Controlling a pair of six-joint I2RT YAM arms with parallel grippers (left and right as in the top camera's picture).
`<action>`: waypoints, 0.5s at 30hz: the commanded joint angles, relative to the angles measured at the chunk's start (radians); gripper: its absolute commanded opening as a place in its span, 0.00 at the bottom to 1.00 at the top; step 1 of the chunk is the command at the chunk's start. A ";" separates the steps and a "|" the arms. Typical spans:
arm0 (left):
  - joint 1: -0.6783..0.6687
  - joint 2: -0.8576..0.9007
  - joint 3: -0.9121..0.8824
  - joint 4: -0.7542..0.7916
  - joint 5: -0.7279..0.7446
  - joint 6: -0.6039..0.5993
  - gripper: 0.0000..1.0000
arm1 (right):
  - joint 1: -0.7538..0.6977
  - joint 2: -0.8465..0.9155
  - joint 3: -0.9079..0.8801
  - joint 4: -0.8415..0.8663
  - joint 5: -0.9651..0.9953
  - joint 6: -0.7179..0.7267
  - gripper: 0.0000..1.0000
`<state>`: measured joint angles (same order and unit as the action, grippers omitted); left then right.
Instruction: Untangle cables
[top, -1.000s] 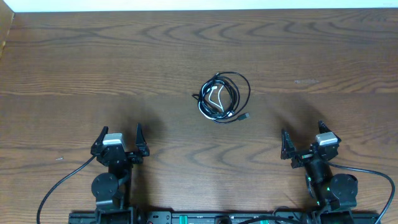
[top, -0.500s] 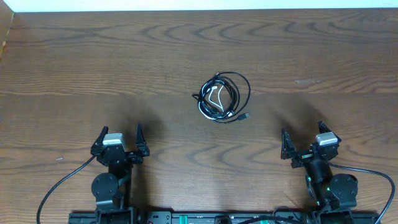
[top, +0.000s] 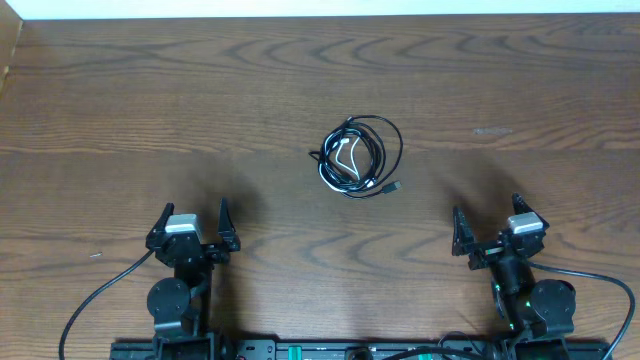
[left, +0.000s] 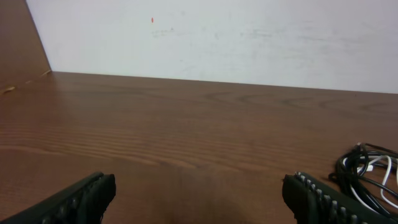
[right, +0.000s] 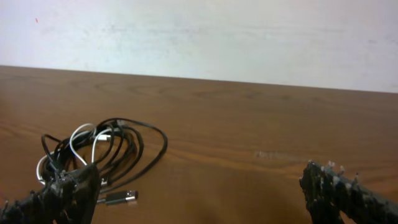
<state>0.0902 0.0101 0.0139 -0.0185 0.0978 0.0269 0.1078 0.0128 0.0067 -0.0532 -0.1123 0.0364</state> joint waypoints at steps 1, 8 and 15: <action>0.005 -0.004 0.005 -0.044 0.005 0.007 0.92 | -0.003 0.000 -0.001 0.028 -0.001 -0.018 0.99; 0.005 -0.004 0.043 -0.044 0.006 0.007 0.92 | -0.003 0.000 0.002 0.065 -0.055 -0.053 0.99; 0.005 -0.004 0.095 -0.045 0.006 0.029 0.92 | -0.003 0.000 0.024 0.064 -0.056 -0.053 0.99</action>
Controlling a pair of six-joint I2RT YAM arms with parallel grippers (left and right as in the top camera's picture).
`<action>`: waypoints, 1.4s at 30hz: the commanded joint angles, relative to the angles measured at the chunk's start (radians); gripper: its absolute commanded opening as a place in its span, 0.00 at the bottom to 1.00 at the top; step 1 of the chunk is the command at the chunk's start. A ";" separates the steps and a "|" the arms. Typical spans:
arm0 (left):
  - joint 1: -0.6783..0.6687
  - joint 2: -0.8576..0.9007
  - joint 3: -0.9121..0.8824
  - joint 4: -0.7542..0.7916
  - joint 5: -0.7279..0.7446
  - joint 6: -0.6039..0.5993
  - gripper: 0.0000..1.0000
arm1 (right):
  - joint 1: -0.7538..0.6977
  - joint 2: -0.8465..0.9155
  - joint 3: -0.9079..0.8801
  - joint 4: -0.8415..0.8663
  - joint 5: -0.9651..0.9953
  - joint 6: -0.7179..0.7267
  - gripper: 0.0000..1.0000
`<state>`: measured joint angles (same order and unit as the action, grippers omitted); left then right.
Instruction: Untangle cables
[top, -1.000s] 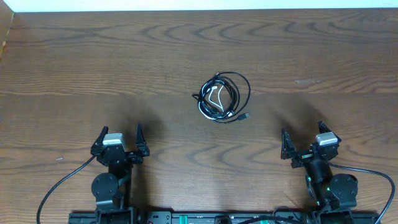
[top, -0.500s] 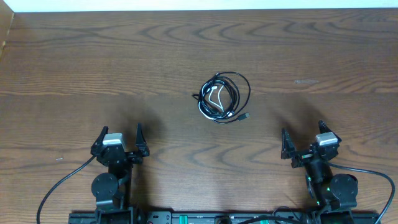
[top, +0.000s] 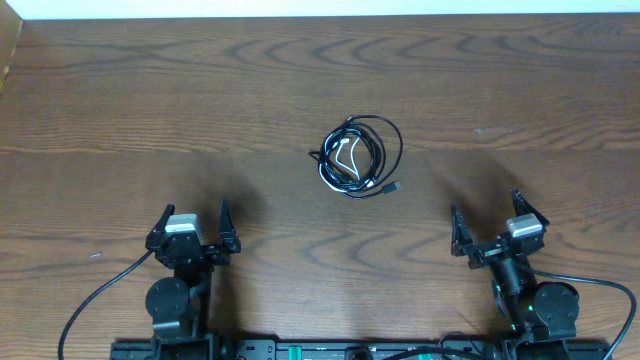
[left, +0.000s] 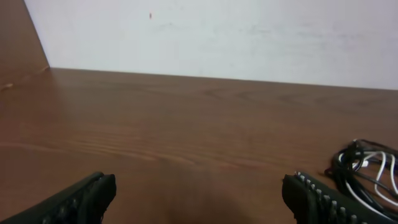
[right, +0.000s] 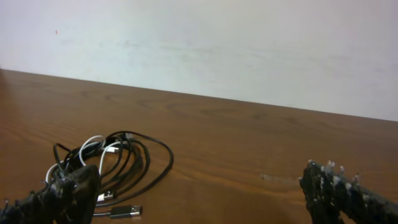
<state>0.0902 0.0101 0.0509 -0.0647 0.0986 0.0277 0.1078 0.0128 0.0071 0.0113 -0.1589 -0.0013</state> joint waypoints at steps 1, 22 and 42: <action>0.005 -0.003 0.068 0.002 0.005 0.035 0.92 | -0.003 0.000 0.026 0.000 -0.010 -0.015 0.99; 0.004 0.386 0.385 -0.016 0.188 0.085 0.92 | -0.005 0.034 0.134 -0.004 -0.010 -0.015 0.99; -0.124 0.812 0.745 -0.237 0.208 0.085 0.92 | -0.072 0.670 0.537 -0.057 -0.306 -0.060 0.99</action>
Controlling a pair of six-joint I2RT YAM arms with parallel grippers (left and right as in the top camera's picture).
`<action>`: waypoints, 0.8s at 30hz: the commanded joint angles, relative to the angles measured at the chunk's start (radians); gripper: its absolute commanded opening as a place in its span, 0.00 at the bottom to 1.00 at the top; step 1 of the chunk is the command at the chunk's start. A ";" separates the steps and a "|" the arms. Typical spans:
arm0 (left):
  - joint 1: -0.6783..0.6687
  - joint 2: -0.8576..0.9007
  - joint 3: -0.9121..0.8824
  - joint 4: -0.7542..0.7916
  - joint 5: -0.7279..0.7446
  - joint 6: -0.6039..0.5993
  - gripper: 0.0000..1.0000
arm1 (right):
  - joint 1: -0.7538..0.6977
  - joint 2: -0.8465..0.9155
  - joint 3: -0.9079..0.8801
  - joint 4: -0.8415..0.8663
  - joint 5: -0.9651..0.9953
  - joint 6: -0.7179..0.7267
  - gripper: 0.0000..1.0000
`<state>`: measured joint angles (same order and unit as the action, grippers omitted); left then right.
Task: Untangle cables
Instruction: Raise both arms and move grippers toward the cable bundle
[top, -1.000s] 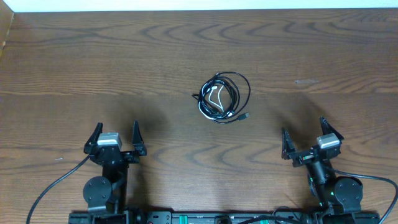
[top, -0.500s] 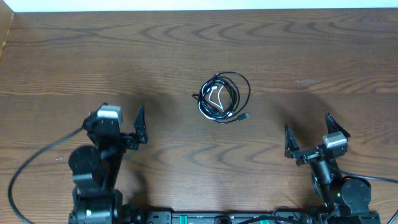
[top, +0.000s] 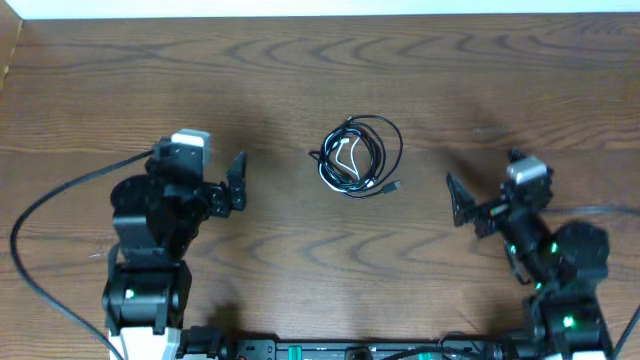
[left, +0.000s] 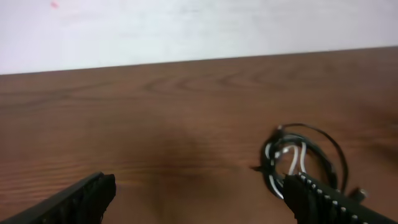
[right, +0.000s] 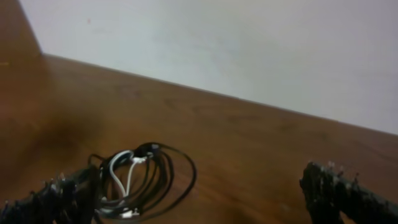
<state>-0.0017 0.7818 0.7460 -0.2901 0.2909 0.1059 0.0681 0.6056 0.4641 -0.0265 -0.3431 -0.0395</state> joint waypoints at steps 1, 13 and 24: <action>-0.047 0.062 0.066 -0.017 0.016 0.007 0.92 | -0.048 0.119 0.114 -0.039 -0.158 -0.022 0.99; -0.135 0.405 0.436 -0.267 0.016 0.006 0.93 | -0.201 0.583 0.568 -0.328 -0.530 -0.033 0.99; -0.135 0.692 0.731 -0.467 0.023 0.006 0.92 | -0.198 0.871 0.781 -0.472 -0.554 -0.071 0.99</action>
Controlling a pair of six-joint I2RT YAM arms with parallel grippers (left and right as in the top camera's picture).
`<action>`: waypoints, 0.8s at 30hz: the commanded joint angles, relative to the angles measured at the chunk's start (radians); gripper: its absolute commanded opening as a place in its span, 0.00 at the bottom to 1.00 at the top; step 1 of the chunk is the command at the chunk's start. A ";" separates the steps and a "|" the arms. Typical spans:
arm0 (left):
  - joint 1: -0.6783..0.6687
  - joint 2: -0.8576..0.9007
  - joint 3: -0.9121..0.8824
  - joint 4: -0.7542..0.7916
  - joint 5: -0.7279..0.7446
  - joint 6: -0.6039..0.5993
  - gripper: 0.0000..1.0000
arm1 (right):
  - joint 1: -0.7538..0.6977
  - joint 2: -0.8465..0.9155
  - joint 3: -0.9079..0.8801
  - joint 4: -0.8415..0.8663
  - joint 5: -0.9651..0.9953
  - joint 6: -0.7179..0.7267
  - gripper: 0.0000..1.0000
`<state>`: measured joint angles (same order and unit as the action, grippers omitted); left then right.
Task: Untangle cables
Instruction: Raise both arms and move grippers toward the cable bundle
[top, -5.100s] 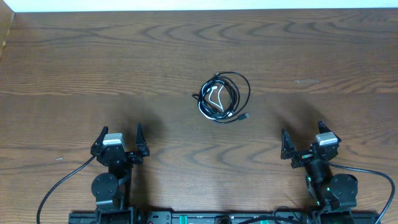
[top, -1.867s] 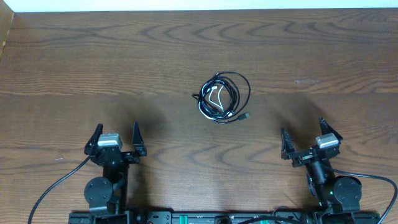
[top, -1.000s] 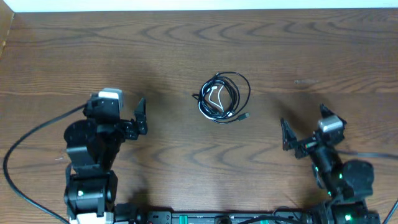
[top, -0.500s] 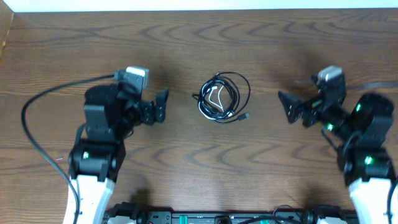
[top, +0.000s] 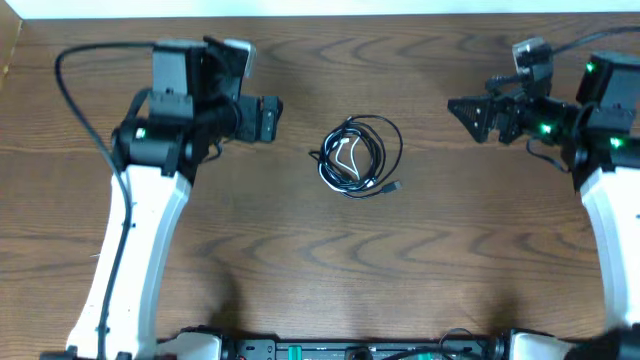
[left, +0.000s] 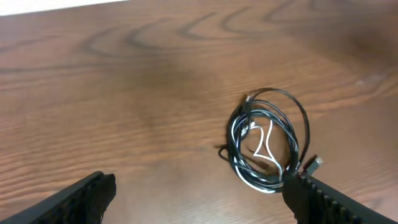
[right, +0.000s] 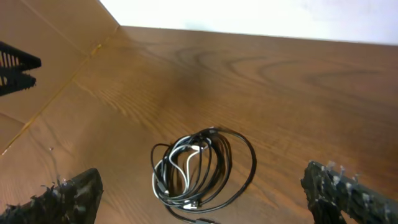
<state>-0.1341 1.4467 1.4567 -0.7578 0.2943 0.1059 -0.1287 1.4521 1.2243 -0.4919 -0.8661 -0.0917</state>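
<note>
A tangled bundle of black and white cables (top: 357, 158) lies coiled on the wooden table, with a USB plug (top: 393, 187) sticking out at its lower right. My left gripper (top: 268, 119) hangs open in the air to the left of the bundle. It looks down on the bundle (left: 267, 140), with nothing between its fingers (left: 87, 198). My right gripper (top: 466, 110) is open too, raised to the right of the bundle. The bundle (right: 202, 165) shows between its fingers (right: 333, 193) and well below them. Neither gripper touches the cables.
The brown wooden table (top: 300, 280) runs to a white wall at the far edge (top: 320, 8). A brown panel (right: 37, 37) stands along the left side. Both arms' grey cords trail over the outer parts of the table.
Both arms have risen and moved toward the far half of the table. Both wrist cameras now tilt down onto the bundle. The cables have not moved, and both grippers remain open.
Both grippers first sat open and low near the front edge, with the bundle lying ahead of them. Then both arms were lifted and further forward, on either side of the bundle. Now they hang higher still, left and right of the untouched cables.
</note>
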 joint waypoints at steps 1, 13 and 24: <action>-0.003 0.037 0.020 0.003 0.032 -0.010 0.92 | -0.002 0.037 0.021 -0.006 -0.030 -0.018 0.99; -0.009 0.086 0.018 0.014 0.113 -0.199 0.87 | 0.000 0.071 0.021 -0.050 -0.025 -0.011 0.94; -0.170 0.343 0.017 0.011 -0.140 -0.615 0.67 | 0.000 0.071 0.020 -0.109 0.250 0.169 0.80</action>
<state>-0.2634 1.7378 1.4593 -0.7414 0.2493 -0.3241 -0.1287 1.5185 1.2255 -0.5873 -0.7414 -0.0193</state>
